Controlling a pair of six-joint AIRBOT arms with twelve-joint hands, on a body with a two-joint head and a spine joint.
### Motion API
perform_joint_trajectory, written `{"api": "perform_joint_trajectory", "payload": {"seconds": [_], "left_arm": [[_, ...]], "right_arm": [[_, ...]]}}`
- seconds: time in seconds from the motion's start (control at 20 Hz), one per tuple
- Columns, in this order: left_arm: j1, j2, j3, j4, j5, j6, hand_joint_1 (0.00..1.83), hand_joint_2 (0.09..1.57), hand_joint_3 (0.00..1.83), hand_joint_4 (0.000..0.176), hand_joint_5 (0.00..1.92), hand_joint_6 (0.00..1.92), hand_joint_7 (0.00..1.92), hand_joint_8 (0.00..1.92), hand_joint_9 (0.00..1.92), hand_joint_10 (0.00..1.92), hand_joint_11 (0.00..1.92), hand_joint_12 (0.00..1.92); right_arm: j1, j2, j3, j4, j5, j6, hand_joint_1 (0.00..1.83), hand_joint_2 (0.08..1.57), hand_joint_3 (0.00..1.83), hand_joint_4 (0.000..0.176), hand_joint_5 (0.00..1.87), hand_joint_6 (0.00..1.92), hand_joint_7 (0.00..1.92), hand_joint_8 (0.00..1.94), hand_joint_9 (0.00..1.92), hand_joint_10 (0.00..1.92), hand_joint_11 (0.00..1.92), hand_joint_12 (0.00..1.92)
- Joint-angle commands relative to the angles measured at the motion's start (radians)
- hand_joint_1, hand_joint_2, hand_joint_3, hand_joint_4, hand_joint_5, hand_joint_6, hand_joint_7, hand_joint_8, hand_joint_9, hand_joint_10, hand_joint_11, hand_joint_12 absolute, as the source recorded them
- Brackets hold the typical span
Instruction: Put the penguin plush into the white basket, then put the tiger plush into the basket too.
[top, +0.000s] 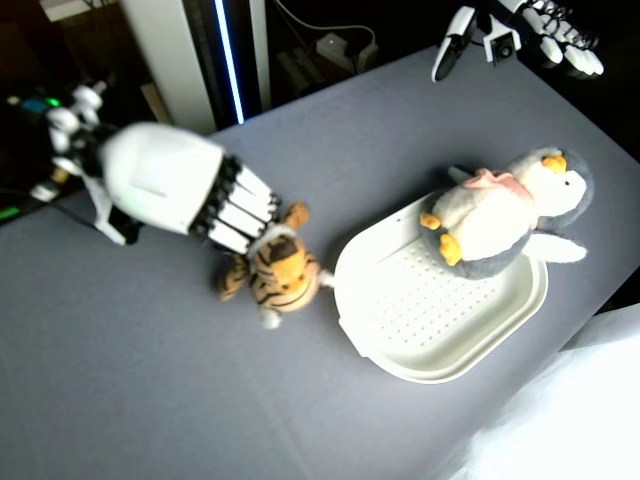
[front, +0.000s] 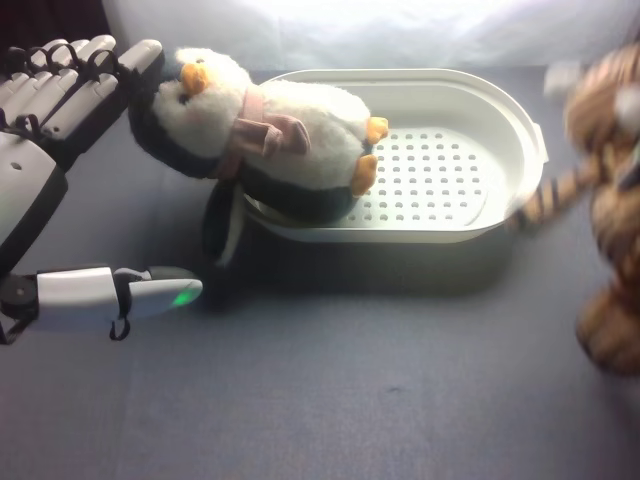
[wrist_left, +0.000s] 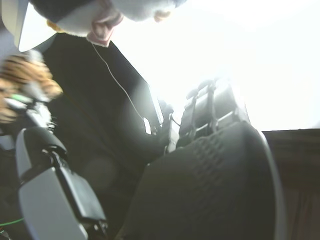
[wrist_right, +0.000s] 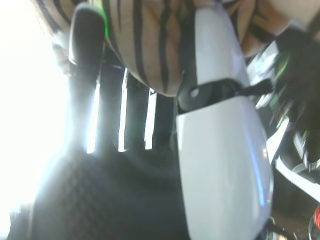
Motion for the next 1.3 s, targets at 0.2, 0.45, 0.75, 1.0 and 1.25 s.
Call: {"api": "perform_joint_trajectory", "payload": {"seconds": [0.2,0.45,0.75,1.0,1.25], "left_arm": [[-0.007,-0.006,0.012,0.023,-0.121,-0.037,0.72,0.76,0.00,0.176,0.00,0.00,0.00,0.00,0.00,0.00,0.00,0.00],[-0.003,0.006,0.010,0.034,-0.129,-0.037,0.70,0.74,0.00,0.157,0.00,0.00,0.00,0.00,0.00,0.00,0.00,0.00],[-0.002,0.003,0.009,0.037,-0.131,-0.037,0.69,0.72,0.00,0.176,0.00,0.00,0.00,0.00,0.00,0.00,0.00,0.00],[-0.001,0.004,0.009,0.042,-0.119,-0.041,0.67,0.73,0.00,0.164,0.00,0.00,0.00,0.00,0.00,0.00,0.00,0.00],[0.003,0.004,0.008,0.063,-0.154,-0.082,0.68,0.73,0.00,0.153,0.00,0.00,0.00,0.00,0.00,0.00,0.00,0.00]], "right_arm": [[0.260,-0.124,0.113,-0.001,0.062,-0.011,1.34,1.22,0.00,0.000,0.90,1.01,0.62,1.54,0.66,1.48,0.55,1.41],[0.496,-0.316,0.294,-0.102,-0.292,0.039,1.36,1.15,0.00,0.000,1.13,0.72,0.78,1.29,0.71,1.39,0.58,1.34],[0.521,-0.380,0.363,-0.109,-0.439,0.056,1.07,1.14,0.00,0.034,0.94,1.01,0.61,0.76,0.48,0.80,0.24,1.39],[0.521,-0.347,0.308,-0.115,-0.346,0.034,0.83,1.11,0.01,0.000,0.25,0.00,0.39,0.00,0.36,0.01,0.00,0.72],[0.396,-0.194,0.206,-0.050,-0.051,0.112,0.93,1.18,0.01,0.010,0.27,0.02,0.36,0.01,0.35,0.01,0.04,0.60]]}}
